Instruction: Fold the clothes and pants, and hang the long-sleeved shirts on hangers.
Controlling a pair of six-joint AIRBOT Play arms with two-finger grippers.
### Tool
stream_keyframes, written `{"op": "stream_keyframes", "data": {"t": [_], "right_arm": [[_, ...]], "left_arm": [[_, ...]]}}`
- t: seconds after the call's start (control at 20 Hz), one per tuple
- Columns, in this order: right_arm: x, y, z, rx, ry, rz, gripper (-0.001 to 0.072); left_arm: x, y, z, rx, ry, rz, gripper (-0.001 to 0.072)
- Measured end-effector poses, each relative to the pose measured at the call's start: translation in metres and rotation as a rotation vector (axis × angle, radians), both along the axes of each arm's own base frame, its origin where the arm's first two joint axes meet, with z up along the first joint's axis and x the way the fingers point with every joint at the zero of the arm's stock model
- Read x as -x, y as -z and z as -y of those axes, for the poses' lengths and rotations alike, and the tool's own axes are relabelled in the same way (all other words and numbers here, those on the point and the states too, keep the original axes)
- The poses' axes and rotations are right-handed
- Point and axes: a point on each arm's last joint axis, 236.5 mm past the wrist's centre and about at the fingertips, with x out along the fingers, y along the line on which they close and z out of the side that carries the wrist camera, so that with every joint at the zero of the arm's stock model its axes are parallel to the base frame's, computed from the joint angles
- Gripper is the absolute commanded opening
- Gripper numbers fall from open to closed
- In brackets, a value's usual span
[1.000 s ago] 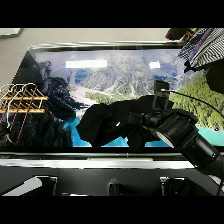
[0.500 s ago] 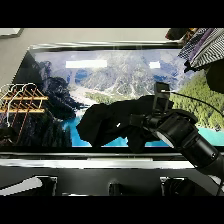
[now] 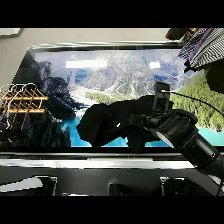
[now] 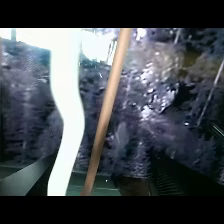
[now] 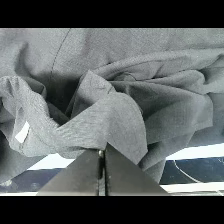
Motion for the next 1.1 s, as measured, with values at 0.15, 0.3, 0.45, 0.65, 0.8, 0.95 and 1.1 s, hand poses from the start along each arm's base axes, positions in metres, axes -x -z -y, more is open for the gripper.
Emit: {"op": "stream_keyframes", "data": {"t": [0.15, 0.3, 0.45, 0.65, 0.8, 0.95, 1.1], "right_arm": [[0.000, 0.000, 0.000, -0.001, 0.002, 0.000, 0.0047], [0.000, 0.000, 0.000, 0.000, 0.004, 0.001, 0.0048], [-0.001, 0.000, 0.001, 0.001, 0.004, 0.002, 0.0048], [-0.001, -0.001, 0.002, 0.005, 0.009, 0.006, 0.0048], [-0.001, -0.001, 0.002, 0.006, 0.009, 0.006, 0.0048], [-0.001, 0.000, 0.002, 0.007, 0.009, 0.005, 0.0048], [0.000, 0.001, 0.004, 0.014, 0.011, -0.002, 0.0048]], "left_arm": [[0.001, 0.004, 0.002, 0.010, 0.004, -0.010, 0.0326], [0.002, 0.005, 0.003, 0.018, 0.006, -0.018, 0.0240], [0.004, 0.006, 0.005, 0.026, 0.007, -0.025, 0.0112], [0.005, 0.006, 0.008, 0.036, 0.009, -0.029, 0.0029], [0.005, 0.005, 0.008, 0.039, 0.008, -0.032, 0.0028], [0.006, 0.000, 0.008, 0.034, 0.009, -0.028, 0.0027], [0.000, -0.013, 0.005, 0.014, 0.007, 0.004, 0.0027]]}}
